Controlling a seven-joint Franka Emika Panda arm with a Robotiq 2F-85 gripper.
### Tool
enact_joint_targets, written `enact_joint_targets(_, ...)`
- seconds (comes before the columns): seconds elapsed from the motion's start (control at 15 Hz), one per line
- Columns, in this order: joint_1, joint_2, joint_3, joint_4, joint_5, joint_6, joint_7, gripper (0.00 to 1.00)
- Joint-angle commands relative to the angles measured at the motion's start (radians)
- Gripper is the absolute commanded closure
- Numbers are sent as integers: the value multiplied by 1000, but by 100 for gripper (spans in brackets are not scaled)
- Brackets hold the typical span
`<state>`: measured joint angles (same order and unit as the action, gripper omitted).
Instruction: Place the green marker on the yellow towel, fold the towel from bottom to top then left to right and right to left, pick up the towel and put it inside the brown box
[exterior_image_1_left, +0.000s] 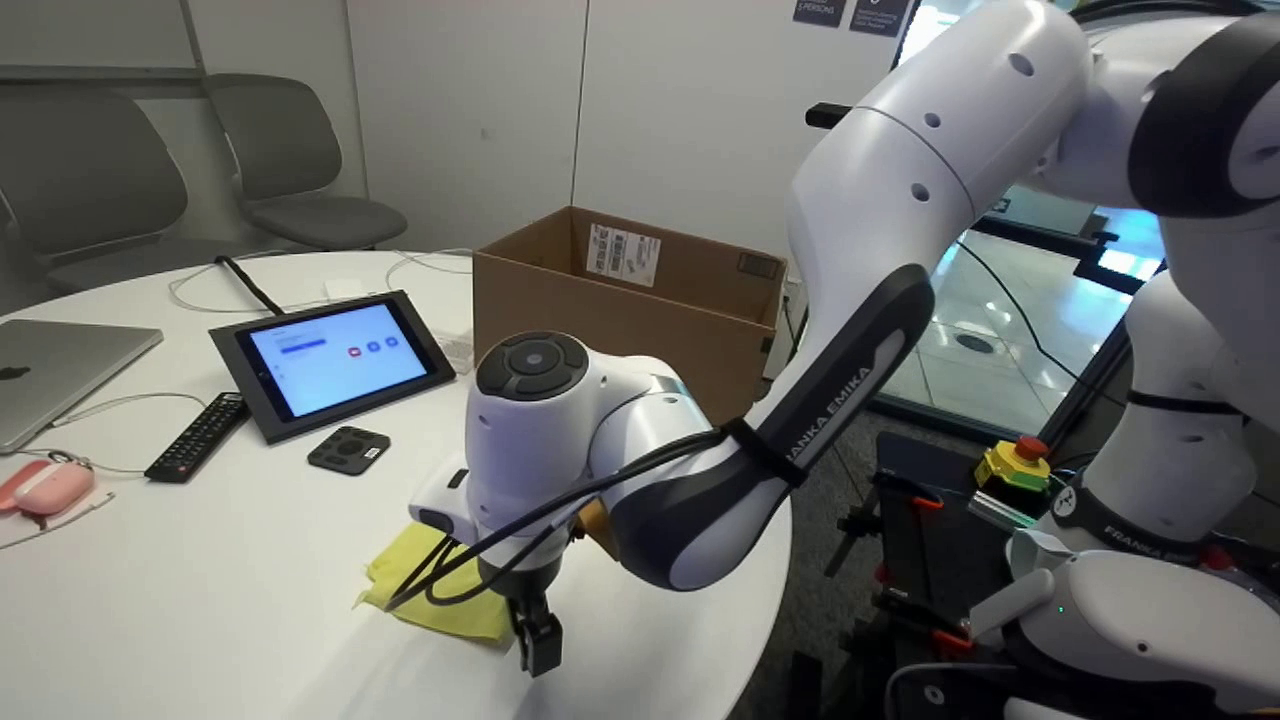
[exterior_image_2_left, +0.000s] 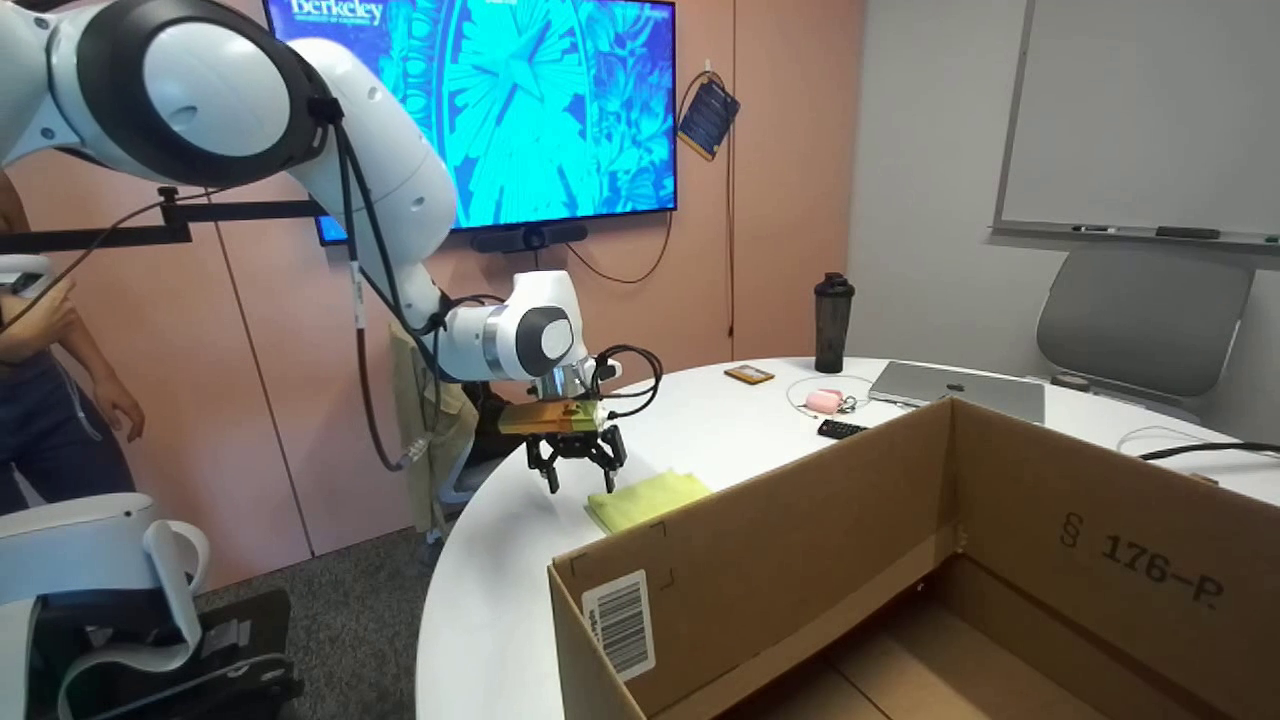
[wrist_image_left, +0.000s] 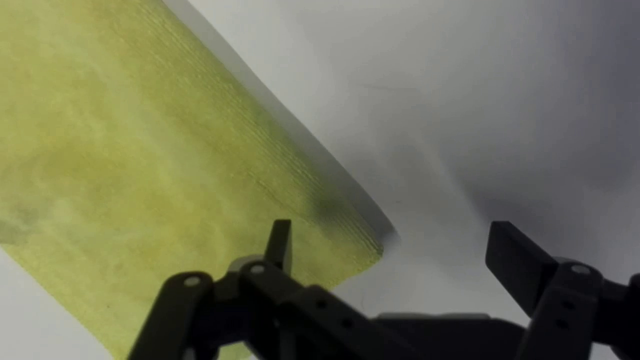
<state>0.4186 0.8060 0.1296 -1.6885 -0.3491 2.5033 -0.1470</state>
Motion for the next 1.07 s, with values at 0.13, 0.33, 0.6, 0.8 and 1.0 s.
enact_joint_targets(0.13,-21,91,16,110,-1,3,-63,0)
enact_joint_targets(0.33,-27,123,19,135,6,-9,-77,0)
enact_joint_targets(0.6,-28,148,16,155,7,-14,-77,30)
enact_joint_targets(0.8,-31,147,16,163,11,-17,-72,53)
enact_joint_targets(1.0,-36,143,18,167,14,-19,-71,76)
